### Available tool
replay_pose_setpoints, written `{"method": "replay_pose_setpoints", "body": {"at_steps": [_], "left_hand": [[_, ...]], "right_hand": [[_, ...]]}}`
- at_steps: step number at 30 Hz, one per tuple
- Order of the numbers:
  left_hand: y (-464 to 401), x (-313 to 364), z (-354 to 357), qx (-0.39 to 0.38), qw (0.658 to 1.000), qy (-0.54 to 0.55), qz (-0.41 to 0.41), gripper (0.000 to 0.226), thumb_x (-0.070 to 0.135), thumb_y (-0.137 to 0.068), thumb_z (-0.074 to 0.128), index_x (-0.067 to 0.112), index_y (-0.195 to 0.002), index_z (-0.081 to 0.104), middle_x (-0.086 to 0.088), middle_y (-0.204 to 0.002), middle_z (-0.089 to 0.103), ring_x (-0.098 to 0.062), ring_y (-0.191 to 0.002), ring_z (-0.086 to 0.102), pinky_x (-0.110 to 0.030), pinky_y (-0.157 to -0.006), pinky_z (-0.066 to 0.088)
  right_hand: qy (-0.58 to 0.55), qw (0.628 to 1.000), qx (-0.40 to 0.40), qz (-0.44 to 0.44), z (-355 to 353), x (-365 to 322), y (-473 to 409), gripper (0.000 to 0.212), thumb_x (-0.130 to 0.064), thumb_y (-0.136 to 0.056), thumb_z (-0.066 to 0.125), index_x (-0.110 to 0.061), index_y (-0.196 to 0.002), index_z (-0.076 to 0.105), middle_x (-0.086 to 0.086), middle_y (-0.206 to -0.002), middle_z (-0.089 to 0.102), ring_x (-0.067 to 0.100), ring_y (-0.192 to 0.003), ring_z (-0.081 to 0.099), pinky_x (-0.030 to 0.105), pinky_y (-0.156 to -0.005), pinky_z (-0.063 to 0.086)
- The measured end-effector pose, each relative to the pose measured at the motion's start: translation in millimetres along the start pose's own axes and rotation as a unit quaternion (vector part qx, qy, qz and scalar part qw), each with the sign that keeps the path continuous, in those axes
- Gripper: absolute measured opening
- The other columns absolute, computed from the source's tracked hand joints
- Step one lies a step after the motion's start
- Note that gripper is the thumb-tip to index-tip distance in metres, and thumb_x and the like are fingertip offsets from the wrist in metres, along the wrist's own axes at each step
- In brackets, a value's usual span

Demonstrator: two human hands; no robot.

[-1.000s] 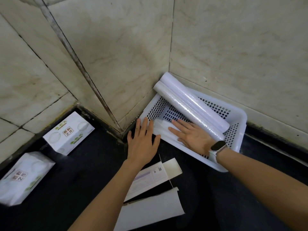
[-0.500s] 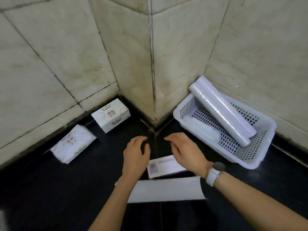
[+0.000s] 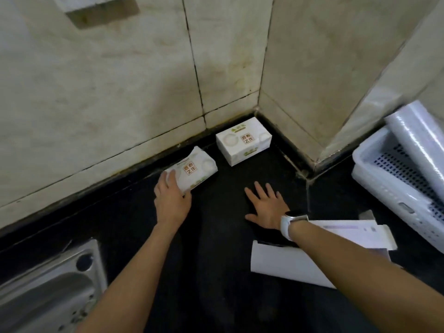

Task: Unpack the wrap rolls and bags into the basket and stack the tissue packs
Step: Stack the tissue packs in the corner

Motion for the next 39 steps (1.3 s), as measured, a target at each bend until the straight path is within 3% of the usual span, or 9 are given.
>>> {"method": "replay_pose_setpoints", "body": {"at_steps": [7,12,17,21,25,30,33,36,39], "left_hand": [[-34.2,-17.2,-7.7,0.114,0.97,0.202,-0.068,0.04,0.014,-0.088,0.057,0.004,-0.123,0.041,-0.019,-0.13,0.044,-0.032,-0.111,0.05,-0.034,-0.088,0.04],[-41.8,-22.2,-9.7,0.099,0.984,0.138,-0.058,0.026,0.02,-0.091,0.054,0.003,-0.109,0.061,-0.018,-0.123,0.052,-0.033,-0.101,0.056,-0.03,-0.08,0.038],[-36.8,11.0,-28.2,0.133,0.972,0.189,0.03,0.016,0.012,-0.089,0.055,0.002,-0.097,0.064,-0.017,-0.114,0.056,-0.02,-0.093,0.054,-0.019,-0.08,0.037],[-40.8,46.4,-33.4,0.115,0.93,0.349,-0.002,0.01,0.016,-0.09,0.055,0.01,-0.093,0.062,-0.011,-0.105,0.061,-0.02,-0.094,0.06,-0.04,-0.08,0.055],[-58.8,84.0,-34.0,0.085,0.902,0.422,-0.002,0.021,0.019,-0.09,0.055,0.029,-0.071,0.057,-0.002,-0.085,0.065,-0.023,-0.086,0.066,-0.039,-0.067,0.059],[-79.6,119.2,-5.3,0.023,0.944,0.329,0.0,0.011,0.015,-0.09,0.051,0.011,-0.095,0.061,-0.014,-0.101,0.064,-0.03,-0.094,0.061,-0.048,-0.082,0.055],[-80.5,124.3,9.0,0.003,0.958,0.286,0.011,0.03,0.019,-0.089,0.054,0.009,-0.117,0.054,-0.016,-0.121,0.057,-0.028,-0.109,0.055,-0.044,-0.093,0.048],[-70.8,116.9,18.9,-0.013,0.939,0.344,-0.014,0.063,0.024,-0.086,0.061,0.013,-0.14,0.03,-0.012,-0.145,0.035,-0.025,-0.131,0.039,-0.045,-0.107,0.038],[-56.9,108.2,34.3,-0.069,0.914,0.395,-0.065,0.077,0.025,-0.087,0.06,0.02,-0.146,0.011,-0.009,-0.153,0.026,-0.023,-0.138,0.028,-0.043,-0.113,0.029]], "right_hand": [[0.001,1.0,-0.007,0.022,2.8,-0.6,-10.0,0.081,-0.047,-0.087,0.05,-0.024,-0.146,-0.002,0.009,-0.156,-0.014,0.038,-0.142,-0.011,0.054,-0.116,0.007],[-0.004,1.0,-0.003,0.025,0.7,-1.3,-8.7,0.082,-0.048,-0.087,0.05,-0.026,-0.146,-0.002,0.008,-0.157,-0.013,0.037,-0.142,-0.01,0.052,-0.116,0.007],[0.002,1.0,0.008,0.019,-2.6,0.7,-6.2,0.082,-0.05,-0.084,0.053,-0.028,-0.146,0.003,0.006,-0.157,-0.007,0.035,-0.143,-0.005,0.052,-0.115,0.012],[-0.091,0.995,0.027,0.011,-20.2,9.2,-7.0,0.069,-0.044,-0.087,0.052,-0.026,-0.144,0.017,0.005,-0.156,0.013,0.031,-0.141,0.011,0.048,-0.113,0.024],[-0.146,0.985,0.093,0.011,-36.7,22.6,-12.0,0.063,-0.035,-0.091,0.048,-0.021,-0.145,0.018,0.01,-0.154,0.022,0.029,-0.141,0.016,0.039,-0.117,0.017],[-0.084,0.994,0.0,0.065,-23.7,42.1,-12.5,0.073,-0.044,-0.089,0.048,-0.029,-0.146,0.005,0.008,-0.157,-0.005,0.035,-0.143,-0.006,0.051,-0.116,0.011],[-0.126,0.988,0.049,0.072,-27.7,43.3,-14.3,0.068,-0.039,-0.091,0.046,-0.023,-0.145,0.01,0.008,-0.157,0.004,0.032,-0.143,0.005,0.045,-0.116,0.016],[-0.281,0.942,0.173,0.056,-50.4,42.0,-20.6,0.063,-0.026,-0.092,0.047,-0.014,-0.145,0.014,0.01,-0.155,0.019,0.025,-0.14,0.022,0.033,-0.115,0.02],[-0.602,0.777,0.17,0.07,-78.1,39.9,-33.2,0.063,-0.018,-0.095,0.042,-0.017,-0.146,0.005,0.006,-0.155,0.018,0.023,-0.139,0.026,0.035,-0.113,0.025]]}}
Point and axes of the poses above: each hand's wrist, its own y-axis away from the middle knuckle, its own z-axis out of the palm, x = y × z, the point moved 3 cm from there along -y, towards the middle knuckle
